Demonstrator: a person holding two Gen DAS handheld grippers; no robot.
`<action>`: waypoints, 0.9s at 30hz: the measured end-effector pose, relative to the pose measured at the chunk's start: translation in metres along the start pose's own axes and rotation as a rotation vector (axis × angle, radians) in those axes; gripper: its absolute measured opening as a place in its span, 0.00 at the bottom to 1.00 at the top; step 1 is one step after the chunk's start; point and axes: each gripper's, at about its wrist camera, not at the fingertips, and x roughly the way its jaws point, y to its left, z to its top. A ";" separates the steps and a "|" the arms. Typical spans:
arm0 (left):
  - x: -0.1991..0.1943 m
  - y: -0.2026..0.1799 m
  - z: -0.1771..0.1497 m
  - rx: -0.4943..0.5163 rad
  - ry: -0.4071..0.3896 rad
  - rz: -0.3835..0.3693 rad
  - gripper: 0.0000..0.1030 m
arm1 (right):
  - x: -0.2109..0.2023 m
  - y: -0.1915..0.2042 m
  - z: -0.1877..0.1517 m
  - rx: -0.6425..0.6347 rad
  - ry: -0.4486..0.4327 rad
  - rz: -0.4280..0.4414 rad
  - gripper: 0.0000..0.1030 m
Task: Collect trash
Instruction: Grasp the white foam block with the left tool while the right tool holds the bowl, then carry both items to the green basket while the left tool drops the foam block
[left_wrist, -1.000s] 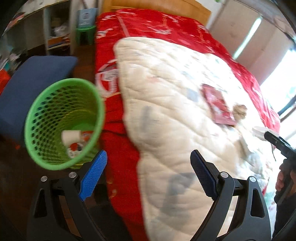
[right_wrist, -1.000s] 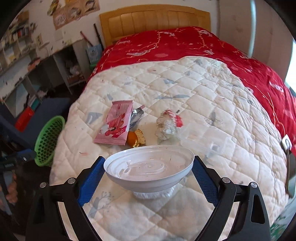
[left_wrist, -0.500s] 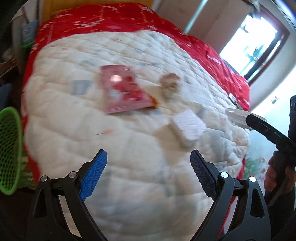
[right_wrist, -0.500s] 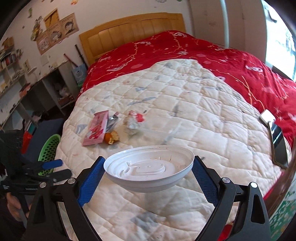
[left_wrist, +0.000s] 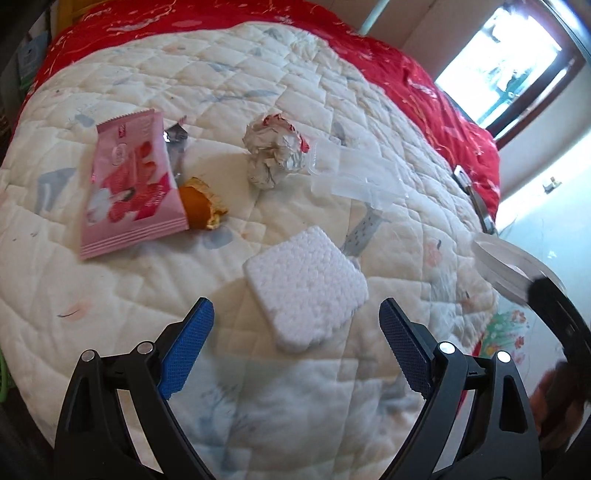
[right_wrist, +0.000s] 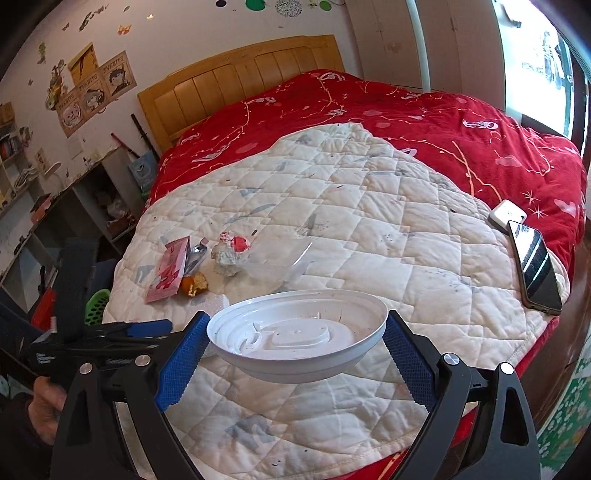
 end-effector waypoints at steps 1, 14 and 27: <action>0.002 -0.001 0.002 -0.006 0.003 -0.001 0.87 | -0.001 -0.002 0.000 0.003 -0.003 0.000 0.87; 0.011 -0.005 0.000 -0.009 -0.001 0.030 0.68 | -0.007 -0.010 -0.006 0.033 -0.012 0.005 0.87; -0.096 0.071 -0.036 -0.062 -0.189 0.086 0.68 | -0.002 0.052 -0.009 -0.031 0.007 0.101 0.87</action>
